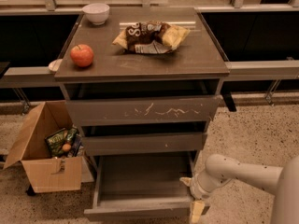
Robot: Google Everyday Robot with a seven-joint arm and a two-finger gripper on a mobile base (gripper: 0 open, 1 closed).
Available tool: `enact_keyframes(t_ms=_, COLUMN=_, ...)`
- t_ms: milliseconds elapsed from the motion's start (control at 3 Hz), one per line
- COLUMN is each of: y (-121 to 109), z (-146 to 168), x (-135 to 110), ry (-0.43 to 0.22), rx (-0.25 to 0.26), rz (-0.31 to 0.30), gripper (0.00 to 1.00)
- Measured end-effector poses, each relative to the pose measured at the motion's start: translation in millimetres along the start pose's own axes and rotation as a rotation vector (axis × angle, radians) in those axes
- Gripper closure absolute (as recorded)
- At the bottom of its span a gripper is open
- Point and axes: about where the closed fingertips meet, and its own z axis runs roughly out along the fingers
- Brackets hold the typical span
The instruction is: Close bottom drawer
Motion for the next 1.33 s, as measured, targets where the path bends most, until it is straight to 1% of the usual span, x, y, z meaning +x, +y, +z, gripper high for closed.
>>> enact_keyframes(t_ms=333, y=-2.2, z=46.2, x=31.8, ry=-0.046, rx=-0.004, rz=-0.016, gripper=0.18)
enact_keyframes(t_ms=667, y=-2.2, z=85.2, x=58.4, ry=-0.085, rx=-0.001, rz=-0.001, gripper=0.49)
enact_keyframes(t_ms=1000, y=-1.2, z=93.8, x=65.6, ry=-0.098, rx=0.016, rz=0.001, gripper=0.72)
enact_keyframes(t_ms=1333, y=-1.1, z=93.1, x=65.5, ry=-0.099, rx=0.018, rz=0.001, gripper=0.96)
